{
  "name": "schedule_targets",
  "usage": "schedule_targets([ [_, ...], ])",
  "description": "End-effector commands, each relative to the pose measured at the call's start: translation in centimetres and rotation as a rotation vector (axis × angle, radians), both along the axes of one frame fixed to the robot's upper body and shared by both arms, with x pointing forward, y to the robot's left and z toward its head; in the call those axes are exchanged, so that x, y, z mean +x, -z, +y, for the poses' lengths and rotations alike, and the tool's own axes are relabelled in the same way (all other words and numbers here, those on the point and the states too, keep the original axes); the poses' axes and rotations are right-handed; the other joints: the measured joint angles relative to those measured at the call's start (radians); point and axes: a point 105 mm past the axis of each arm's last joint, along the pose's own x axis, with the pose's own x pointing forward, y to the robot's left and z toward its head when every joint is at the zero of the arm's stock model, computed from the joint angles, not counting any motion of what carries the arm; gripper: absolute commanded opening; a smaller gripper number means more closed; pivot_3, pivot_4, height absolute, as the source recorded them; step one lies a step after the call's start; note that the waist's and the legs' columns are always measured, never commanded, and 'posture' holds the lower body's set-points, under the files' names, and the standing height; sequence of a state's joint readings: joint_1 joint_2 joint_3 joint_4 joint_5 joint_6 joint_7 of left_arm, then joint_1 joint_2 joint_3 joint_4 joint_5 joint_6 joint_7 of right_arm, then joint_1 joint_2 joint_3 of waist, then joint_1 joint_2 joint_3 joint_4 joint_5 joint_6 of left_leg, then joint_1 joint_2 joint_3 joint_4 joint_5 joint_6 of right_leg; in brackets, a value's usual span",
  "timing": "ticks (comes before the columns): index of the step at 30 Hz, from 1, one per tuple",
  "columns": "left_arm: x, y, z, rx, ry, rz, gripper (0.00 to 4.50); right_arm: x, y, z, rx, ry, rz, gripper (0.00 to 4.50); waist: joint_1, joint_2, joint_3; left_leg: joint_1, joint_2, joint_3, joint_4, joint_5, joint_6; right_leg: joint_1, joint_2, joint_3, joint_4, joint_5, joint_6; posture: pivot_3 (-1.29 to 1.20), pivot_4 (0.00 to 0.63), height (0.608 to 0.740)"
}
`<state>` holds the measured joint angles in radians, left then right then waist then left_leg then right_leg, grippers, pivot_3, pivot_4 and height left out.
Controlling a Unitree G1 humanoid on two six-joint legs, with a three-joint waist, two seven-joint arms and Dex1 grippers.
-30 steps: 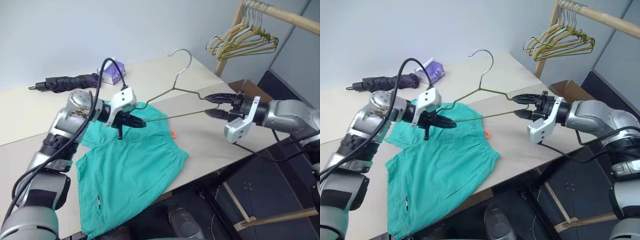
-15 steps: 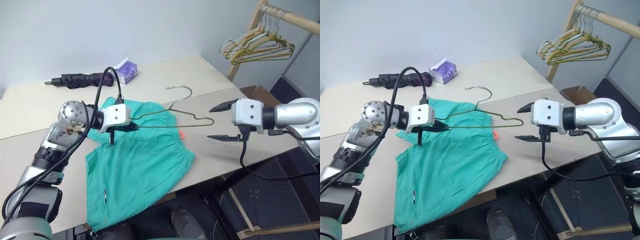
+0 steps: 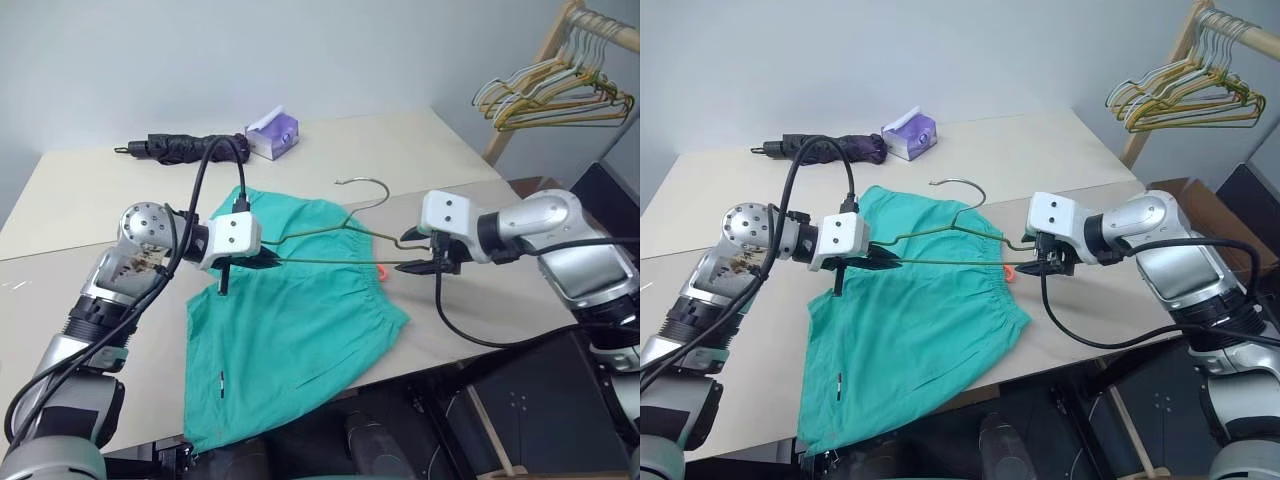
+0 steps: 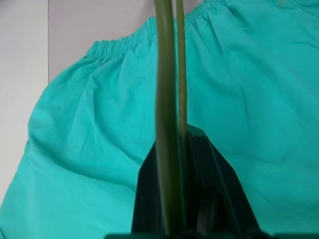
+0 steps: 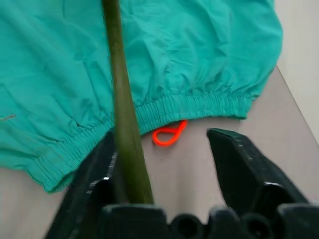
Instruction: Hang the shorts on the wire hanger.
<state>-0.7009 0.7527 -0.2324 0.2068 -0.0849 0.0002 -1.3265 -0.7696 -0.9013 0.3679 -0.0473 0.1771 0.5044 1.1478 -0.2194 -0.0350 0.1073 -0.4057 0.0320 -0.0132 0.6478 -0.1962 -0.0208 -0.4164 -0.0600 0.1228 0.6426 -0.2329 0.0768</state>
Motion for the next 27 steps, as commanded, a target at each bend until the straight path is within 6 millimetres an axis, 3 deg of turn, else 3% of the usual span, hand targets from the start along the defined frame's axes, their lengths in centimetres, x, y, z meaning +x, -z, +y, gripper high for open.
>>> schedule_targets([
  [1,-0.2,-1.4,-0.3,-0.031,0.023,-0.045,0.0,0.0,-1.3,0.2,0.011,-0.018,-0.038,1.46,0.002,0.0,0.0,0.0,0.0,0.0,0.0,0.0,0.0,0.0,0.0,0.0,0.0,0.0,0.0,-0.12,0.062,0.74],
  [5,-0.2,-1.5,-0.2,-0.029,0.021,-0.057,0.0,-0.5,-1.4,0.6,0.023,-0.06,-0.039,0.05,0.003,0.0,0.0,-0.001,0.0,0.0,0.0,0.0,0.0,-0.002,0.0,0.0,0.002,0.0,0.0,-0.11,0.055,0.74],
  [8,-0.3,-1.4,-0.2,-0.029,0.024,-0.056,0.0,-0.7,-1.5,0.8,0.038,-0.073,-0.038,0.02,0.004,0.0,0.0,-0.001,0.0,0.0,0.0,0.0,0.0,-0.002,0.0,0.0,0.002,0.0,0.0,-0.11,0.05,0.74],
  [15,-0.6,-2.5,1.4,-0.101,-0.02,-0.043,2.08,-1.5,-1.4,0.3,0.084,-0.073,-0.002,0.0,0.01,0.0,0.0,-0.001,0.0,0.0,0.001,0.0,0.0,-0.002,0.001,0.0,0.003,0.0,0.0,-0.08,0.047,0.74],
  [18,-0.7,-3.5,3.4,-0.163,-0.117,-0.046,3.0,-2.4,-0.6,-1.4,0.135,0.001,0.083,0.0,0.017,0.0,0.0,-0.001,0.0,0.0,0.002,0.0,0.0,-0.002,0.001,0.0,0.003,0.0,0.0,-0.06,0.05,0.74],
  [22,-2.3,-4.0,4.9,-0.238,-0.173,-0.025,4.35,-3.7,1.1,-4.1,0.197,0.136,0.213,0.0,0.03,0.0,0.0,-0.001,0.0,0.0,0.001,0.0,0.0,-0.002,0.0,0.0,0.003,0.0,0.0,0.02,0.066,0.74],
  [27,-4.5,-4.9,4.8,-0.377,-0.193,-0.025,4.46,-5.1,3.2,-7.8,0.293,0.355,0.389,0.0,0.088,0.0,0.0,0.001,0.001,0.0,0.002,0.0,0.0,-0.001,0.001,0.0,0.004,0.0,-0.001,0.07,0.079,0.74],
])
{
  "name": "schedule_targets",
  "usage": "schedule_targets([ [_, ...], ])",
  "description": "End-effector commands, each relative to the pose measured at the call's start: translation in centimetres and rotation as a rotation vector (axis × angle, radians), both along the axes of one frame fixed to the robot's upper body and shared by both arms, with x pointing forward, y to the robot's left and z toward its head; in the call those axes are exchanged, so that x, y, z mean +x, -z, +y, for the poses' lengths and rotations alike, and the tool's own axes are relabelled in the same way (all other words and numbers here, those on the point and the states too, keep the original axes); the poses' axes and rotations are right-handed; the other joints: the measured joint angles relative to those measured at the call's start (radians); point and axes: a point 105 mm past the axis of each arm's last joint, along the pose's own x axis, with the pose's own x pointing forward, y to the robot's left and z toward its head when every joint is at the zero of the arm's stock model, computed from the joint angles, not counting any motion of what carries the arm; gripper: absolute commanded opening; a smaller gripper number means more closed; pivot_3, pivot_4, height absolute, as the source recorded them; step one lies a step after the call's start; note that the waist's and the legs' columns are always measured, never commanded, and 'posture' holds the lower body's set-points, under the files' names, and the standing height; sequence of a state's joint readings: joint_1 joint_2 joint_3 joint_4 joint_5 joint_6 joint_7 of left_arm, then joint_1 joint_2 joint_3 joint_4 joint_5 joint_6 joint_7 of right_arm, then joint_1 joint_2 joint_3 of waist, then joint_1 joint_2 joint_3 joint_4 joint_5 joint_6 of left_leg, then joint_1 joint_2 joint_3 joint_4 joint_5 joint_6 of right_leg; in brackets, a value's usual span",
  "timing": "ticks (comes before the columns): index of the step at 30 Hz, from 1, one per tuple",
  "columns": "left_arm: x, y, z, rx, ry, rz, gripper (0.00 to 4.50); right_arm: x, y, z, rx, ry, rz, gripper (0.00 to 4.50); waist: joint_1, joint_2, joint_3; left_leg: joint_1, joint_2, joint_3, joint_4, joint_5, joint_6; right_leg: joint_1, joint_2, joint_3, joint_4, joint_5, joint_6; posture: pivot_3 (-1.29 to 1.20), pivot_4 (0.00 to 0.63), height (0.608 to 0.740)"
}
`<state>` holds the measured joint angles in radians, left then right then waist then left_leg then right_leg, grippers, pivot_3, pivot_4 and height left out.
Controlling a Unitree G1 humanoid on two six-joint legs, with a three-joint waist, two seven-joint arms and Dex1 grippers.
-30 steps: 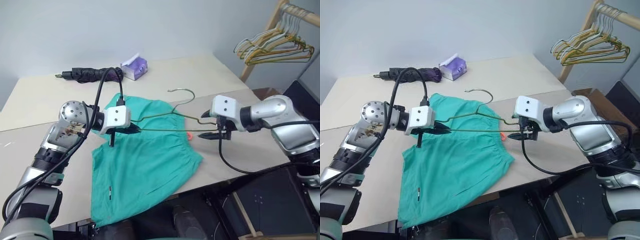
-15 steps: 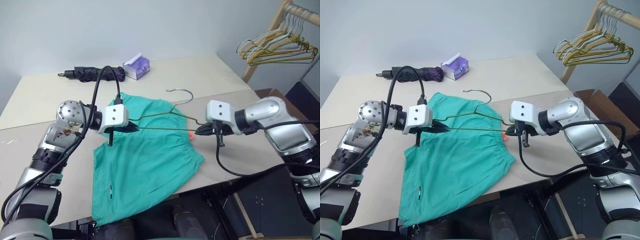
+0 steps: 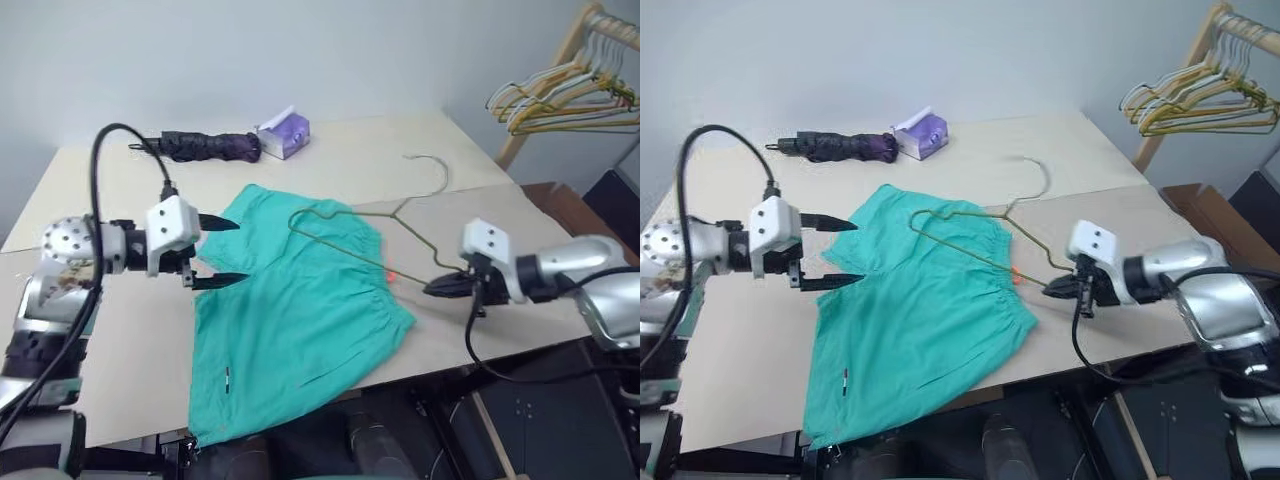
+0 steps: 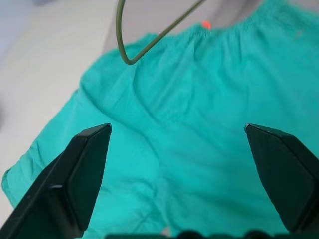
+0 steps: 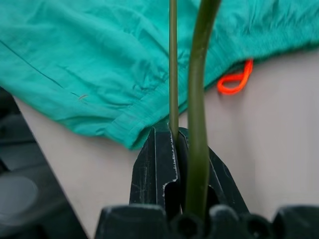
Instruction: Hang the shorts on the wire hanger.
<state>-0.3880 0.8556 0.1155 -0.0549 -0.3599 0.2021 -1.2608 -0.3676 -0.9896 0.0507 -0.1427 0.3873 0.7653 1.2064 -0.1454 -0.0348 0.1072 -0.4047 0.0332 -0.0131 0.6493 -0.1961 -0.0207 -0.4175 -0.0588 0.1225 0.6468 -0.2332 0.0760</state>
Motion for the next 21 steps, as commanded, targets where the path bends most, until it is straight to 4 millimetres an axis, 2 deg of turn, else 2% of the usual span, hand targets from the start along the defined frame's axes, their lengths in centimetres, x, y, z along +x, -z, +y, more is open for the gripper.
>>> schedule_targets([
  [1,-1.5,-2.6,-0.5,-0.101,0.015,-0.052,4.46,-0.2,-0.8,-2.2,0.061,0.141,0.048,0.0,0.027,0.0,0.0,0.0,0.0,0.0,0.0,0.0,0.0,0.0,0.0,0.0,0.0,0.0,0.0,0.09,0.088,0.74],
  [4,-3.3,-3.4,-1.1,-0.183,0.068,-0.014,4.46,-0.6,-0.1,-4.1,0.127,0.277,0.179,0.0,0.059,0.0,0.001,0.001,0.0,0.002,0.001,0.0,0.0,0.001,0.0,0.001,-0.002,0.0,0.0,0.1,0.097,0.74],
  [6,-4.2,-3.5,-1.4,-0.199,0.092,0.007,4.46,-1.6,0.6,-5.2,0.149,0.34,0.309,0.0,0.08,0.0,0.001,0.001,0.0,0.003,0.0,0.0,0.0,0.002,0.0,0.001,-0.004,0.0,-0.001,0.1,0.101,0.74],
  [11,-5.5,-3.0,-1.9,-0.176,0.139,0.055,4.46,-3.0,0.8,-6.6,0.246,0.432,0.494,0.0,0.116,0.001,0.002,0.001,0.0,0.004,0.0,0.0,0.001,0.001,0.0,0.001,-0.004,-0.002,-0.003,0.1,0.103,0.74],
  [17,-5.7,-2.8,-2.4,-0.181,0.157,0.065,4.46,-3.6,0.6,-8.8,0.415,0.538,0.539,0.0,0.135,0.001,0.002,0.001,0.0,0.005,0.0,0.0,0.001,0.002,0.0,0.001,-0.005,-0.004,-0.006,0.12,0.107,0.74],
  [21,-5.8,-2.6,-2.4,-0.173,0.161,0.07,4.46,-5.2,0.9,-10.1,0.452,0.551,0.571,0.0,0.145,0.001,0.003,0.001,0.0,0.005,0.0,0.0,0.001,0.002,0.0,0.001,-0.005,-0.004,-0.005,0.12,0.113,0.74],
])
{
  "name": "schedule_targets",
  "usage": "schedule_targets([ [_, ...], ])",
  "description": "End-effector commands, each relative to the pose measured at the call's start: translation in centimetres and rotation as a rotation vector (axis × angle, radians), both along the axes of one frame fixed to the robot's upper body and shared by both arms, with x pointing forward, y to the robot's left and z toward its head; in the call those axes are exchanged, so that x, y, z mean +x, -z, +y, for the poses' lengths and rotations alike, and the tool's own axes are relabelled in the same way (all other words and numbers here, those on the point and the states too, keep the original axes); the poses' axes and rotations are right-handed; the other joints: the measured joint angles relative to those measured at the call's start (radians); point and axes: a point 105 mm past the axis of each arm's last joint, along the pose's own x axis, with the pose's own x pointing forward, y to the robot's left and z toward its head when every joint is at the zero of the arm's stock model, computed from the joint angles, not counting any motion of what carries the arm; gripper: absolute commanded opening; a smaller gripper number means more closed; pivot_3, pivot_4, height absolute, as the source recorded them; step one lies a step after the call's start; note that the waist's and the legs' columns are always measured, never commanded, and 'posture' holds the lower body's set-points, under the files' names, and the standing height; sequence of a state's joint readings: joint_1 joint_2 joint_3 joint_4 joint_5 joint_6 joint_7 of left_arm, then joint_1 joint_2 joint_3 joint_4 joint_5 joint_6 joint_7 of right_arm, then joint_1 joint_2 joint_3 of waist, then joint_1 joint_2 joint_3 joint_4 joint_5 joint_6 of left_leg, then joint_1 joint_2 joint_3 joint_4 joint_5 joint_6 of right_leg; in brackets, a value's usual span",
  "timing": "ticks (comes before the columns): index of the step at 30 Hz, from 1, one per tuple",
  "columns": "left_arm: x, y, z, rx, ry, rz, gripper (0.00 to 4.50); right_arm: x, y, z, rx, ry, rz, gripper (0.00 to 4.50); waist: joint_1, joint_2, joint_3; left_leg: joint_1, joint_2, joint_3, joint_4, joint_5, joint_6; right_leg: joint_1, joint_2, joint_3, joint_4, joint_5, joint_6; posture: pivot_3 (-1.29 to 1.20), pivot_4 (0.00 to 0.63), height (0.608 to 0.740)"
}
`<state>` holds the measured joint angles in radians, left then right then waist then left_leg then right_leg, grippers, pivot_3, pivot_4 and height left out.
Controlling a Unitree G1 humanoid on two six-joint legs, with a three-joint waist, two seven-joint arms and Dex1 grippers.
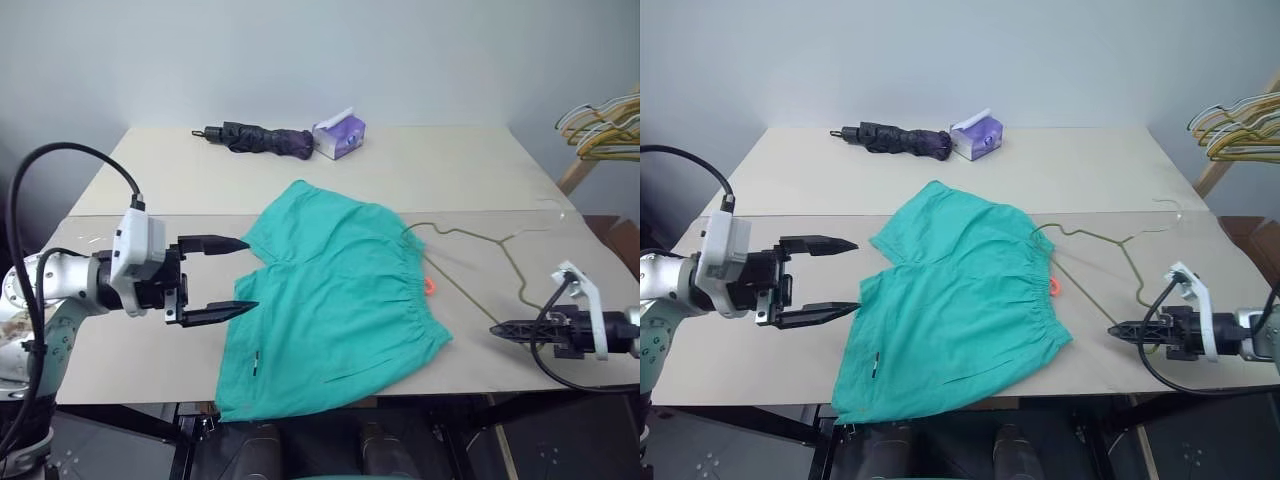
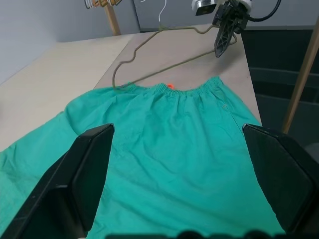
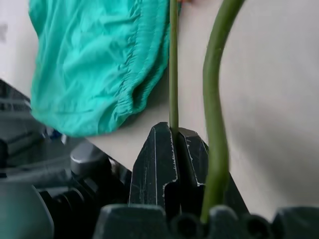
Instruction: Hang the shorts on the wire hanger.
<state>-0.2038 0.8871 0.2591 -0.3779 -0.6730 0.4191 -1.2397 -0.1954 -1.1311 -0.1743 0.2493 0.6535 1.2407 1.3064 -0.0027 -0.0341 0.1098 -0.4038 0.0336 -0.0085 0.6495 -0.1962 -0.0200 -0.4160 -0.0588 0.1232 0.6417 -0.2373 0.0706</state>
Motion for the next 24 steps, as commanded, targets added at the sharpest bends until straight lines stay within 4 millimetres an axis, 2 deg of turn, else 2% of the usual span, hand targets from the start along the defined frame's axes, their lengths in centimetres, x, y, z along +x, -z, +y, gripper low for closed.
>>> schedule_targets([
  [1,-0.3,-0.5,0.0,0.005,0.015,-0.023,4.46,-0.9,-1.1,-0.8,0.039,-0.004,-0.033,0.0,0.005,0.0,0.0,0.0,0.0,0.0,0.0,0.0,0.0,0.0,0.0,0.0,0.0,0.0,0.0,0.12,0.113,0.74],
  [8,-0.2,-0.6,0.1,0.005,0.013,-0.02,4.46,-2.3,0.7,-1.6,0.021,0.018,0.028,0.0,0.002,0.001,0.001,0.002,0.0,0.001,0.0,0.0,0.0,0.001,0.0,0.0,0.0,-0.003,-0.004,0.11,0.115,0.74],
  [17,0.3,-0.7,0.1,0.014,0.024,-0.025,4.46,-2.2,-0.1,0.3,0.07,-0.08,-0.007,0.0,0.002,0.0,0.002,0.001,0.0,0.001,0.0,0.0,0.0,0.001,0.0,0.0,0.0,-0.003,-0.004,0.1,0.114,0.74],
  [24,0.4,-0.6,0.1,0.022,0.031,-0.027,4.46,-2.0,-0.2,0.8,0.081,-0.118,-0.015,0.0,0.002,-0.001,0.002,0.001,0.0,0.001,0.0,0.0,0.0,0.0,0.0,0.0,0.0,-0.003,-0.004,0.1,0.108,0.74],
])
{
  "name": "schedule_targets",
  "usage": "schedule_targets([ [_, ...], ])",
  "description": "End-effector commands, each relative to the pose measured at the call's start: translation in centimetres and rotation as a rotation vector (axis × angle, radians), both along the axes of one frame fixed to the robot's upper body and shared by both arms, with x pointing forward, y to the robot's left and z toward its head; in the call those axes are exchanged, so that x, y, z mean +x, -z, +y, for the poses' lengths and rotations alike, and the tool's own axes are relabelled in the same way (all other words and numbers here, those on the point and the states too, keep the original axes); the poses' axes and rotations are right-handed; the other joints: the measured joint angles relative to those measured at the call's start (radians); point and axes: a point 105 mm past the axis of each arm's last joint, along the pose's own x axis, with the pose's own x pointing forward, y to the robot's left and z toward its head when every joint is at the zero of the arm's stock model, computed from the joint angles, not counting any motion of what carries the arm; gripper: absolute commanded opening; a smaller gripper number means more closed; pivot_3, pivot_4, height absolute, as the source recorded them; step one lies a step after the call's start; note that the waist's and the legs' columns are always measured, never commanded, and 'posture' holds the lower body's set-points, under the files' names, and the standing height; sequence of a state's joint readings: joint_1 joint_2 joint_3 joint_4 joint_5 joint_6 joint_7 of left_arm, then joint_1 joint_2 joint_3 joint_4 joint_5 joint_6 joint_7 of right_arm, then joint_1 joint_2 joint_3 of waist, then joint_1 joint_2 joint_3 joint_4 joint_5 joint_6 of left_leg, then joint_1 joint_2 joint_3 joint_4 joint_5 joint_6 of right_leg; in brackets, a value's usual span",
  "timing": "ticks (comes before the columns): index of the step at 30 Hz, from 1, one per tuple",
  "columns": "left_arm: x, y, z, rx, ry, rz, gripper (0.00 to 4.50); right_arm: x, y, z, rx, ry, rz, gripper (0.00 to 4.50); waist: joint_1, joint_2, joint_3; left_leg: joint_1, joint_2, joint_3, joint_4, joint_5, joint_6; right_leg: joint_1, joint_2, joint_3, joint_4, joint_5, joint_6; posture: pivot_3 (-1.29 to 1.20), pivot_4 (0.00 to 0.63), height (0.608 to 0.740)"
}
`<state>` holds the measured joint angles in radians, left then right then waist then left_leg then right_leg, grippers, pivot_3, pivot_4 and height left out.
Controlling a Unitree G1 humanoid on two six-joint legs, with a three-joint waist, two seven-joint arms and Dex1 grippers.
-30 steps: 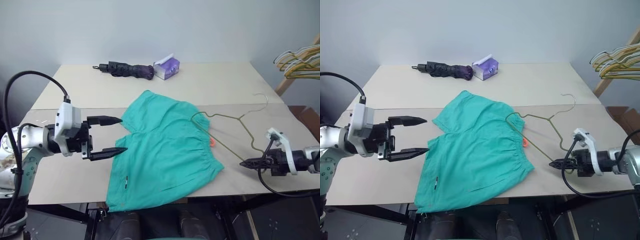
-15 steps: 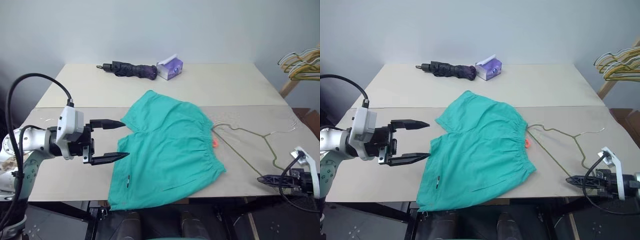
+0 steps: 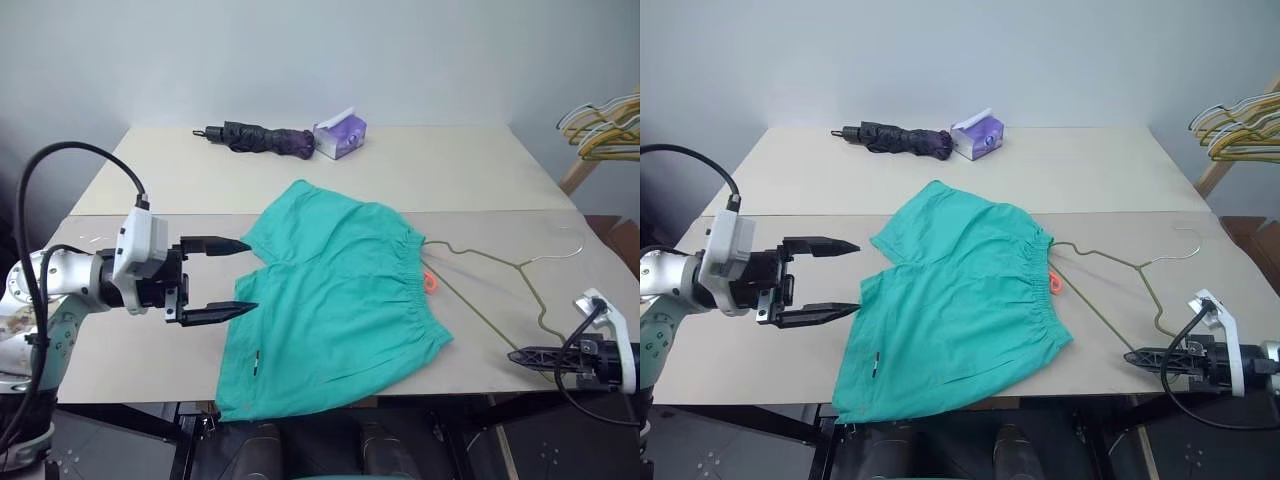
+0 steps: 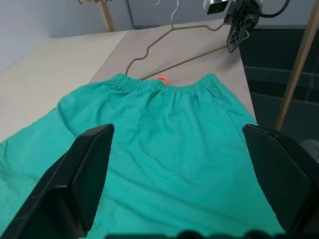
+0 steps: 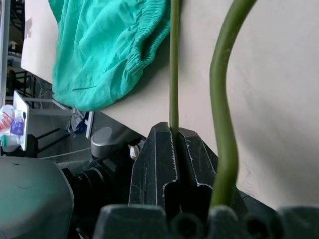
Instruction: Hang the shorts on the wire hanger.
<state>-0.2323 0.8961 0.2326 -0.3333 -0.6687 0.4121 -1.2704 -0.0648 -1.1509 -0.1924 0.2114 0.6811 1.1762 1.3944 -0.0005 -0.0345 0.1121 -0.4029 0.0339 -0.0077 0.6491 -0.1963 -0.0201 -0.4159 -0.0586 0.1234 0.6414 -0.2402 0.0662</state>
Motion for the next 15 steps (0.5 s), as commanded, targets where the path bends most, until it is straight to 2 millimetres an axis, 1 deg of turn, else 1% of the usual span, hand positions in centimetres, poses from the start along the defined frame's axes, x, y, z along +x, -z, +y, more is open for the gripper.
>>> schedule_targets([
  [1,0.1,-0.7,0.0,0.015,0.012,-0.049,4.46,0.1,-0.8,0.8,0.023,-0.079,-0.033,0.0,0.0,0.0,0.0,0.0,0.0,0.0,0.0,0.0,0.0,0.0,0.0,0.0,0.0,0.0,0.0,0.1,0.108,0.74],
  [4,0.2,-0.8,0.0,0.017,0.012,-0.054,4.46,0.6,0.0,1.1,-0.025,-0.115,-0.029,0.0,-0.003,0.0,0.0,0.0,0.0,0.0,0.0,0.0,0.0,0.0,0.0,0.0,0.0,0.0,0.0,0.1,0.106,0.74],
  [7,0.3,-0.8,-0.1,0.021,0.012,-0.057,4.46,2.4,0.9,1.1,-0.084,-0.073,-0.031,0.0,-0.012,-0.001,0.001,0.0,0.0,0.0,0.0,0.0,0.0,-0.001,0.0,0.0,0.0,0.0,0.0,0.1,0.102,0.74],
  [9,0.4,-0.8,-0.1,0.022,0.013,-0.055,4.46,3.4,0.4,1.4,-0.048,-0.063,-0.053,0.0,-0.013,-0.001,0.001,0.0,0.0,0.0,0.0,0.0,0.0,-0.001,0.0,0.0,0.0,0.0,0.0,0.1,0.096,0.74],
  [11,0.3,-0.8,-0.1,0.026,0.016,-0.053,4.46,3.7,0.0,1.8,-0.021,-0.082,-0.061,0.0,-0.012,-0.001,0.001,-0.002,0.0,0.0,-0.001,0.0,0.0,-0.002,0.0,0.0,0.0,0.001,0.001,0.1,0.096,0.74],
  [12,0.3,-0.8,-0.1,0.031,0.016,-0.056,4.46,3.6,-0.3,2.1,-0.008,-0.117,-0.059,0.0,-0.012,-0.001,0.001,-0.002,0.0,0.0,-0.001,0.0,0.0,-0.003,0.0,0.0,0.0,0.003,0.005,0.1,0.096,0.74],
  [15,0.4,-0.8,0.1,0.034,0.013,-0.062,4.46,3.0,-0.6,2.9,0.018,-0.197,-0.029,0.0,-0.01,-0.001,0.001,-0.002,0.0,0.0,-0.003,0.0,0.0,-0.003,0.0,0.0,0.0,0.003,0.006,0.11,0.087,0.74],
])
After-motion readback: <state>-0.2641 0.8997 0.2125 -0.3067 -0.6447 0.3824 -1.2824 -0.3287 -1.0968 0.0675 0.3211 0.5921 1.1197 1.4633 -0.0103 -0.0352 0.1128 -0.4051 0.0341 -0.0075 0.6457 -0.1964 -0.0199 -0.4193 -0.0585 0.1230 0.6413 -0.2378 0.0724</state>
